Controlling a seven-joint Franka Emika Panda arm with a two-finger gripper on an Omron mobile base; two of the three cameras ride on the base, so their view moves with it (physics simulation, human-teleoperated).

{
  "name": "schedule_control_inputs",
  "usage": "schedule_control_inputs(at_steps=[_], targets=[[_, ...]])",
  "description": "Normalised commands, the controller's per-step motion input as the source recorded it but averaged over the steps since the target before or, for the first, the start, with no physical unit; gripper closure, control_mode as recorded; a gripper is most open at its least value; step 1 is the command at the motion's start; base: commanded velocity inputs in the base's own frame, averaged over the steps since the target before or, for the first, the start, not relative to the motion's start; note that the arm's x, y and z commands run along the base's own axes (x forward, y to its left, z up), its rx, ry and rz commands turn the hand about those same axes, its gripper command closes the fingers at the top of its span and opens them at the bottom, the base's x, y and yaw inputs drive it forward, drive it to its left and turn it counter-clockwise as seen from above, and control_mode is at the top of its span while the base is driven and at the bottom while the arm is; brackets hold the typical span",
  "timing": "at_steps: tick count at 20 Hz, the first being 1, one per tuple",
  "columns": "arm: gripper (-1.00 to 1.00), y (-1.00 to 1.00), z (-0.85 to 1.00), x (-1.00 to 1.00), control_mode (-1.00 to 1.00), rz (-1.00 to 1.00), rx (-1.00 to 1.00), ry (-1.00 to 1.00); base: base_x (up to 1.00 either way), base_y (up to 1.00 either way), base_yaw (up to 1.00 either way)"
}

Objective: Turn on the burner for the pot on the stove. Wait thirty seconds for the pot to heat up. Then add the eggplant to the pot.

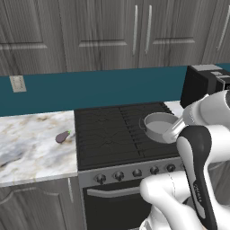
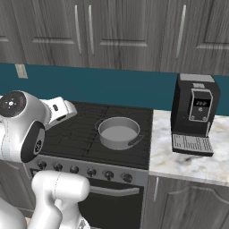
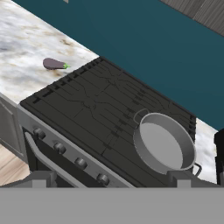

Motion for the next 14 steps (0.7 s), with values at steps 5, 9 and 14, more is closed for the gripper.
schedule_control_inputs(at_steps=[5, 9, 14], targets=[[-1.00, 0.00, 0.00, 0.00, -1.00, 0.00, 0.00, 0.00, 0.00, 0.00, 0.00], [-1.00, 0.00, 0.00, 0.00, -1.00, 0.00, 0.00, 0.00, 0.00, 0.00, 0.00], [-1.00, 0.00, 0.00, 0.00, -1.00, 0.00, 0.00, 0.00, 0.00, 0.00, 0.00]])
